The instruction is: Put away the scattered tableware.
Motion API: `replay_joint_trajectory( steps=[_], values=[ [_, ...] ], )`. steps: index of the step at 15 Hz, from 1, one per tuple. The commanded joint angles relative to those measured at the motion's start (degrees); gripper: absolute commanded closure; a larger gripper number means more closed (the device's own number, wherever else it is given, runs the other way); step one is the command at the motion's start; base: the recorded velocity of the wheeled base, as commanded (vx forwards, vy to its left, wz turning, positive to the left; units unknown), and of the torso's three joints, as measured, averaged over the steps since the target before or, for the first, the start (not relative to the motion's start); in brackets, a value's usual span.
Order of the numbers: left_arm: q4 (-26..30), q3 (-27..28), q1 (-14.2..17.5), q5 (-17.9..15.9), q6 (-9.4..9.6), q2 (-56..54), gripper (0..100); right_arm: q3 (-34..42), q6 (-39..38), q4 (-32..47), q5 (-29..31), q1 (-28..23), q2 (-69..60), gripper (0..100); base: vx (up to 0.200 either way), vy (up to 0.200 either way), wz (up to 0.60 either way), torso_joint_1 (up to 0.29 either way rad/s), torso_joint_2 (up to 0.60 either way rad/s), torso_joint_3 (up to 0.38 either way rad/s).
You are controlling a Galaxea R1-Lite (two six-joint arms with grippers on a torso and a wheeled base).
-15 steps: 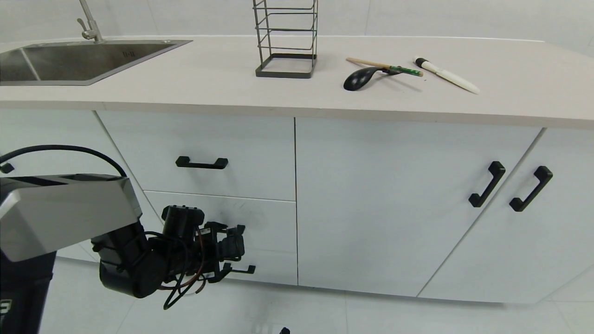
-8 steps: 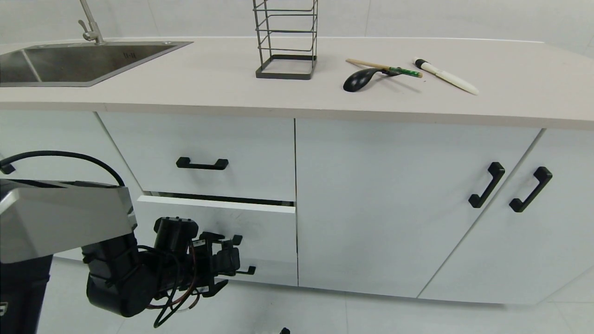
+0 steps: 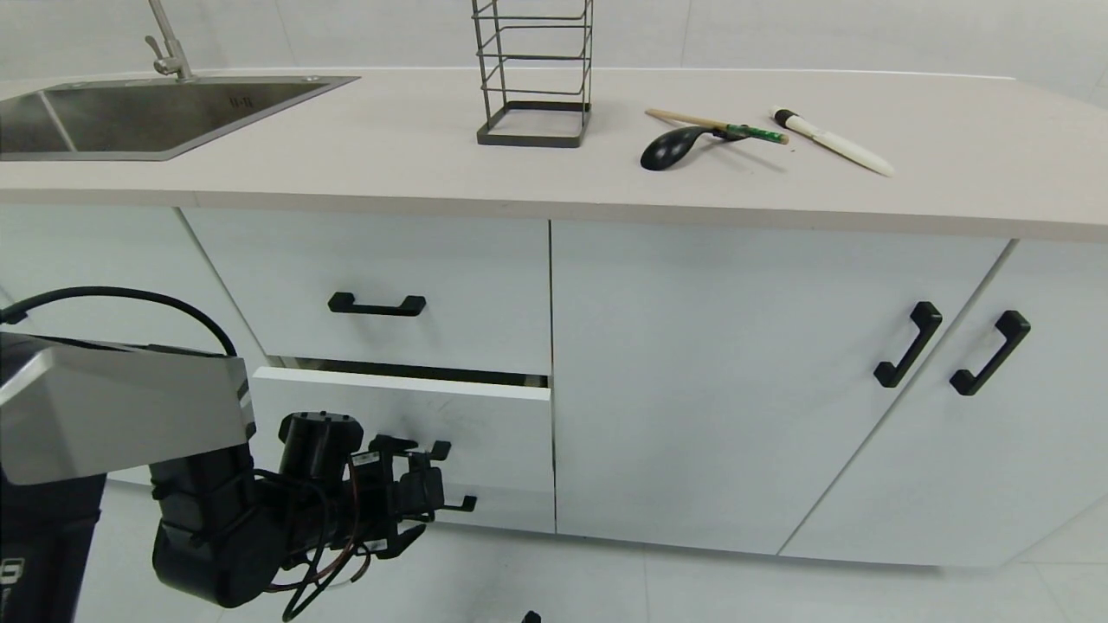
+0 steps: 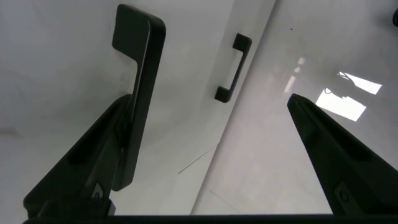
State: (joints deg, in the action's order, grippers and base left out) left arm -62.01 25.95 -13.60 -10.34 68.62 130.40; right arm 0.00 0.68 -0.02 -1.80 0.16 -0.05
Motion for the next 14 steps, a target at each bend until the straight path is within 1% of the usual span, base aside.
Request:
replay_joint_trajectory(
  steps=[1,2,4,6,9,14],
  values=[
    [-3.2,-2.0,0.2,0.0,-0.07,0.0,0,0.0,0.0,0.0,0.0,0.0,0.0,100,0.0,0.0,0.0,0.0,0.0,0.0],
    [-4.2,-2.5,0.2,0.0,-0.07,0.0,0,0.0,0.0,0.0,0.0,0.0,0.0,100,0.0,0.0,0.0,0.0,0.0,0.0],
    [-7.9,-3.7,0.4,-0.1,-0.07,0.2,0,0.0,0.0,-0.1,0.0,0.0,0.0,100,0.0,0.0,0.0,0.0,0.0,0.0],
    [-10.1,-4.0,0.4,-0.1,-0.15,0.0,0,0.0,0.0,0.0,0.0,0.0,0.0,100,0.0,0.0,0.0,0.0,0.0,0.0],
    [-11.6,-4.2,0.0,-0.7,-0.15,-1.2,0,0.0,-0.1,0.0,0.0,0.0,0.0,100,0.0,0.0,0.0,0.0,0.0,0.0],
    [-11.6,-6.4,0.1,-0.8,-0.33,-3.7,0,0.0,0.0,0.0,0.0,0.0,0.0,100,0.0,0.0,0.0,0.0,0.0,0.0]
  ],
)
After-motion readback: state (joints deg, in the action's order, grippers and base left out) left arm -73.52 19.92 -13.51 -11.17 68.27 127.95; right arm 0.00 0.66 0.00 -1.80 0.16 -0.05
